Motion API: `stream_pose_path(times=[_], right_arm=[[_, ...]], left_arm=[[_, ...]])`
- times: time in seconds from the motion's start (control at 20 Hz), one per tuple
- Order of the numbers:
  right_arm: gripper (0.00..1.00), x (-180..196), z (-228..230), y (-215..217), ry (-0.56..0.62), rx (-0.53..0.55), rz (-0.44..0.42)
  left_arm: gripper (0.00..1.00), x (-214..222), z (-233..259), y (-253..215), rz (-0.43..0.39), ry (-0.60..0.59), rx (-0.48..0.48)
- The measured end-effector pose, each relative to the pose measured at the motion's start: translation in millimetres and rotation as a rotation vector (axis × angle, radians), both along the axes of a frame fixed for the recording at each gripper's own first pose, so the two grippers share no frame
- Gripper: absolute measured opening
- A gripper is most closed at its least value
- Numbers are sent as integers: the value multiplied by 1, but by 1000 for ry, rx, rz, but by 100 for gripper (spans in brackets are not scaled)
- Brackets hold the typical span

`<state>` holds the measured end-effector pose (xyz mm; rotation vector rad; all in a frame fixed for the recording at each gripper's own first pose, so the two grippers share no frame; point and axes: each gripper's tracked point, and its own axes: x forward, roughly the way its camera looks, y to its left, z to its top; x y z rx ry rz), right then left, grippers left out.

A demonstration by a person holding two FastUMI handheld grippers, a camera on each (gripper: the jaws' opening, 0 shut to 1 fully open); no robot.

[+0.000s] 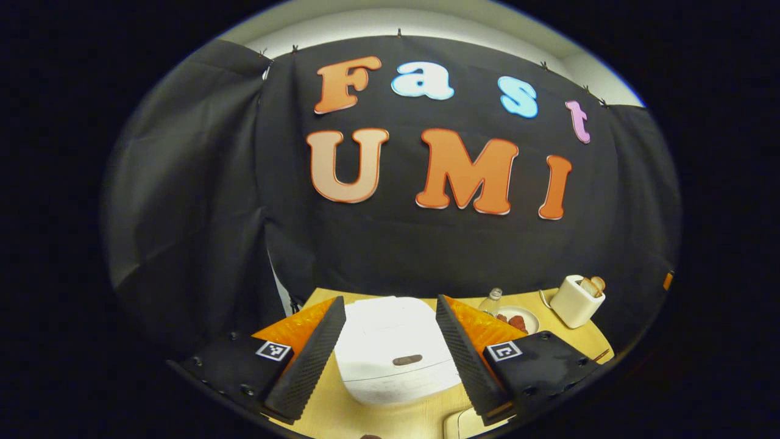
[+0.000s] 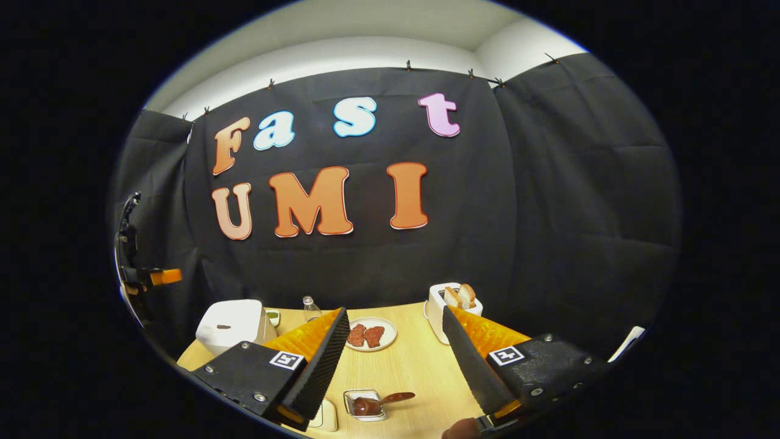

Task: Close the left gripper, press the button to open the rice cooker; take a wooden spoon from the chopstick holder with the right hand, scoop a spoonful of rice and pour it into the rice cooker, then put the wooden spoon back into the chopstick holder.

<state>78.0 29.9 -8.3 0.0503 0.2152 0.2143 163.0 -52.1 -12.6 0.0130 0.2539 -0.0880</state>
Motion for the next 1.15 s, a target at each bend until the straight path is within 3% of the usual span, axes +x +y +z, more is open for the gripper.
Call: stream_pose_path(times=[0.1,0.15,0.25,0.3,0.35,0.5,1.15], right_arm=[[100,-2,19,5,-33,-8,7],[95,-3,29,10,-53,-8,13],[100,-9,45,20,-83,0,35],[95,-12,52,27,-95,7,48],[100,-15,57,31,-107,14,58],[95,-20,66,38,-143,1,65],[95,-38,62,42,-142,-15,44]], left_arm=[[100,-21,34,25,30,-53,12],[100,-33,46,34,37,-72,19],[100,-57,64,52,55,-94,23],[100,-67,71,61,65,-109,28],[100,-77,78,70,71,-128,39],[100,-96,88,86,86,-161,51],[100,-101,93,86,48,-188,36]])
